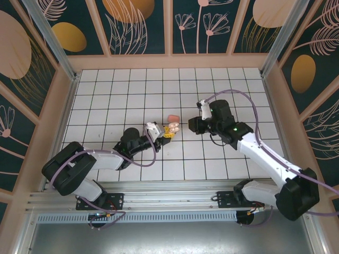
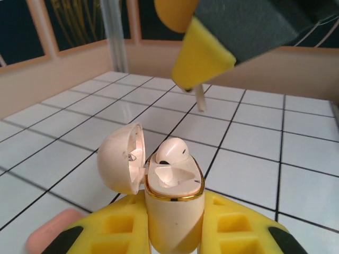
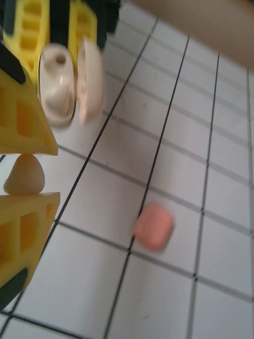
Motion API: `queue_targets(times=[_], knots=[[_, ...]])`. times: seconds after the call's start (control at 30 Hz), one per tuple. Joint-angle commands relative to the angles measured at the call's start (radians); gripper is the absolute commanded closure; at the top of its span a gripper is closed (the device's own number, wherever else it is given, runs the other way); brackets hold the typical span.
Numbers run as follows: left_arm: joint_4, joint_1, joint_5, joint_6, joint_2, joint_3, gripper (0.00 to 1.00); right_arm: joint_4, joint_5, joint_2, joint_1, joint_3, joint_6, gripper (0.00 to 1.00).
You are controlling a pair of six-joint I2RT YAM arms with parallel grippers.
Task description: Insert the wireless bluetooth earbuds into the charging case
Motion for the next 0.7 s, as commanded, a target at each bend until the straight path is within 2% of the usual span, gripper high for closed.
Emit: queue_targets(times=[0.0,0.33,0.67], knots=[[0.074,-0.005,0.117,-0.009,0.028,0.045,0.9,0.105,-0.131,-0.043,0.0,0.0,-0.122,0.78],[0.09,-0.006,0.236,-0.052,0.069,0.104,0.9,0.123,-0.217,-0.083,0.062,0.011,-0.219,0.79],[0.202,-0.006,0.244,-0.16,0.097,0.106,0.9,0.147,-0.248,-0.07,0.08,-0.008,-0.219,0.79]])
